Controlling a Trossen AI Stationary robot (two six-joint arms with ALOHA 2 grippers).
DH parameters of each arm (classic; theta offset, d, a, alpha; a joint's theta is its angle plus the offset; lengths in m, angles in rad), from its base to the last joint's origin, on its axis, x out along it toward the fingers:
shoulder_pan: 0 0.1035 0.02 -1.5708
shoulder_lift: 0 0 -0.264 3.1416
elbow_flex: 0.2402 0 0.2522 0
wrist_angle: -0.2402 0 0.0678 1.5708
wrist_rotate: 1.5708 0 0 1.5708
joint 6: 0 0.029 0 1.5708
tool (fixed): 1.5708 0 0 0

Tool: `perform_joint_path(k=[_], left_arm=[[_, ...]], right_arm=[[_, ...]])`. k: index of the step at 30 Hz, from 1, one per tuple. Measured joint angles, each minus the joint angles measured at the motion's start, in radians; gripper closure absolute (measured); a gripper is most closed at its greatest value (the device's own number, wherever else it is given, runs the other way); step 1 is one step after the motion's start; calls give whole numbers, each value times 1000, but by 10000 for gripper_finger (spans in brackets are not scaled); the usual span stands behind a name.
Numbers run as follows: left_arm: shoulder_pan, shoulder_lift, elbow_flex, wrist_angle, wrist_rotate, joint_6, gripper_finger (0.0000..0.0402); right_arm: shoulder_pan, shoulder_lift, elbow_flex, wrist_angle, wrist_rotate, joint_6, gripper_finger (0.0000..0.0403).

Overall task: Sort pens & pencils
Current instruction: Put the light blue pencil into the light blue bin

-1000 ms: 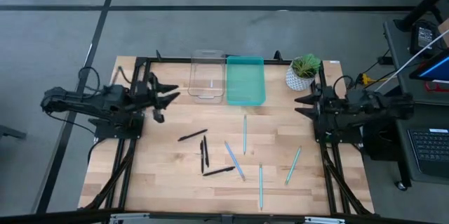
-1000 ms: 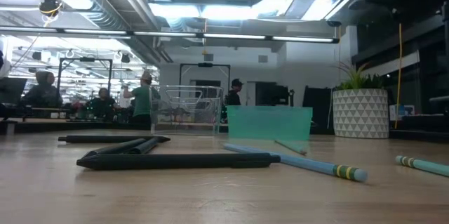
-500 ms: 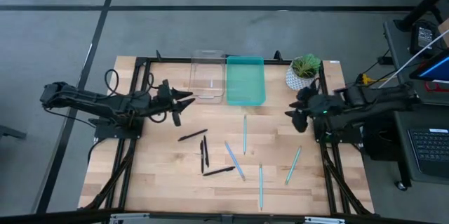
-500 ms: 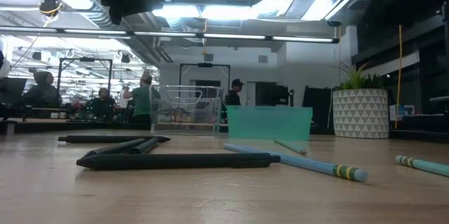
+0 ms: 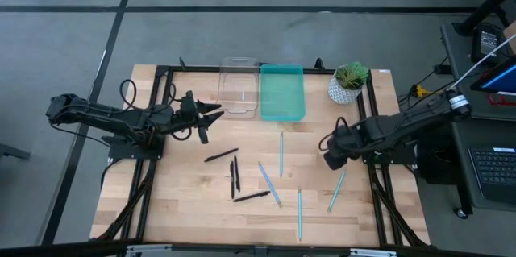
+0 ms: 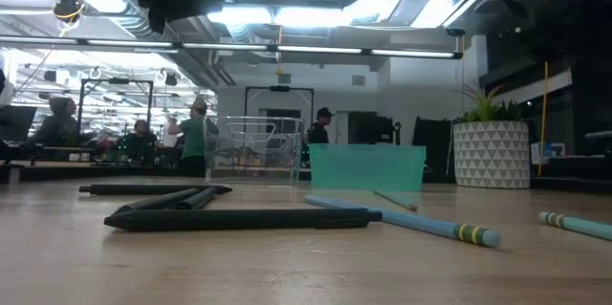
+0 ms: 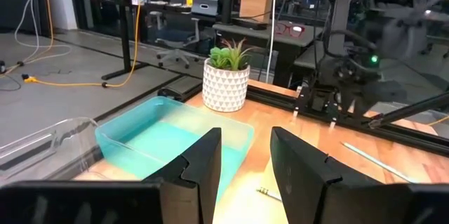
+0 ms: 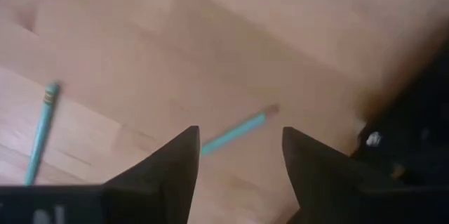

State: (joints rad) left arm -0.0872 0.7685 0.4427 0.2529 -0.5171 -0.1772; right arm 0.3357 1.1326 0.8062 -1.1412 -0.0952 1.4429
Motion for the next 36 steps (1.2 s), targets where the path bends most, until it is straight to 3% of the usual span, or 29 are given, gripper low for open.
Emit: perform_joint_path(k=[4, 7, 16, 24, 36], left_arm=[[0, 0, 0, 5, 0, 1, 283], [0, 0, 0, 5, 0, 3, 283], [15, 0, 0, 5, 1, 3, 283], [43, 0, 0, 5, 1, 3, 283], [44, 0, 0, 5, 1, 1, 283]], right_arm=[[106, 44, 0, 17, -14, 132, 198], [176, 63, 0, 37, -18, 117, 198], [292, 169, 0, 211, 7, -492, 198], [319, 365, -1, 226, -7, -734, 198], [359, 496, 0, 238, 25, -854, 198]])
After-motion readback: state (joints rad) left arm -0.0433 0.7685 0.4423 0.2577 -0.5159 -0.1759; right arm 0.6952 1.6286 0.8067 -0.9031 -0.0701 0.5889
